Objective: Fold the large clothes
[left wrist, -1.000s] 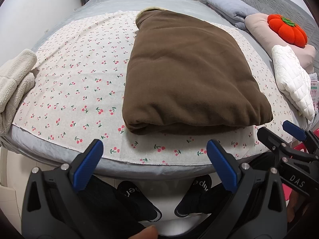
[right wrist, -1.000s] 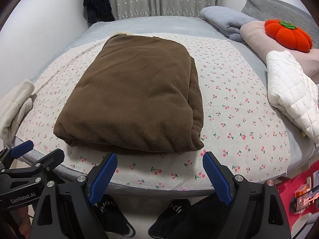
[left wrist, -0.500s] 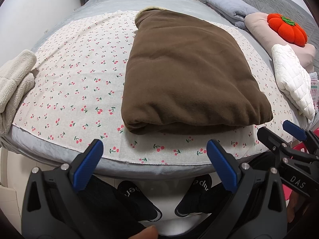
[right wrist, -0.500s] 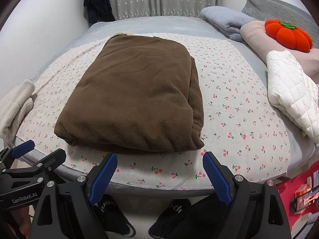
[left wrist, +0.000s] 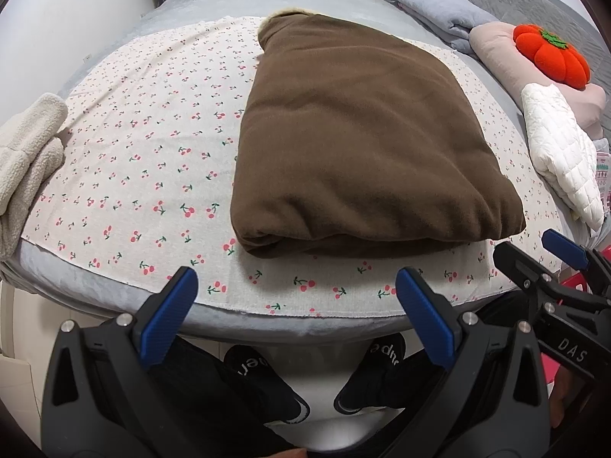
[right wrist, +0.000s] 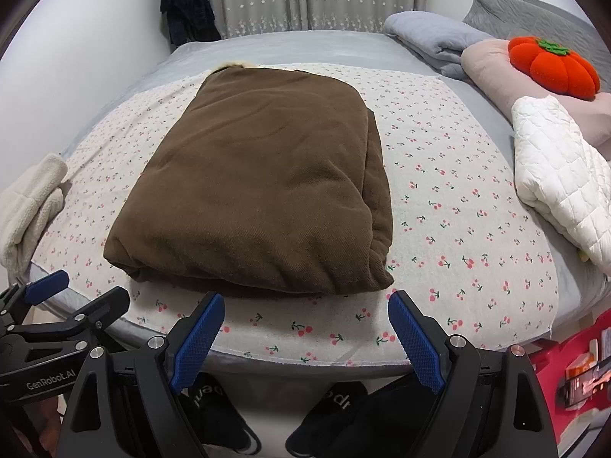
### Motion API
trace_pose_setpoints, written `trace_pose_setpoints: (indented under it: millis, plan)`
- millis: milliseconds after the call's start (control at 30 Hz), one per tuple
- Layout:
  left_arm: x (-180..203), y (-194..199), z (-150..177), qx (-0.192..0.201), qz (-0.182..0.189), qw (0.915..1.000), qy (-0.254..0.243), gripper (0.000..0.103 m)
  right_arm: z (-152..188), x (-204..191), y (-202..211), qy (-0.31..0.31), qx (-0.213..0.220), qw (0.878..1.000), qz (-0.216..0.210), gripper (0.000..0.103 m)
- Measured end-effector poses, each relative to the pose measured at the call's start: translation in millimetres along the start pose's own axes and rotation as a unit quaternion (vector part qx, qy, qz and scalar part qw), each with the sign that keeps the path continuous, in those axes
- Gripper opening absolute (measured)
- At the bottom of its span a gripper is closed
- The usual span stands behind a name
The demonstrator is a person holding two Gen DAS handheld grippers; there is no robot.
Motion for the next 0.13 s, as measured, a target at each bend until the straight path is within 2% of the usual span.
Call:
trace_pose_setpoints:
  millis: [133]
  plan:
    - [1.9,-5.1,0.4,-0.009,0.010,0.9999,-0.003,0.103,-2.2,-1.7,-3.5,0.002,-0.002,1.000,-0.003,0.089]
Point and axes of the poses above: each gripper's, at about its wrist camera, not at the fingertips, and y roughly against the way its jaws point, x to its right, z to its underside, the point moved 10 cm from there along -y, roughly the way its jaws point, and after that the axes turned 14 degrees about z, right-handed, at the moved point
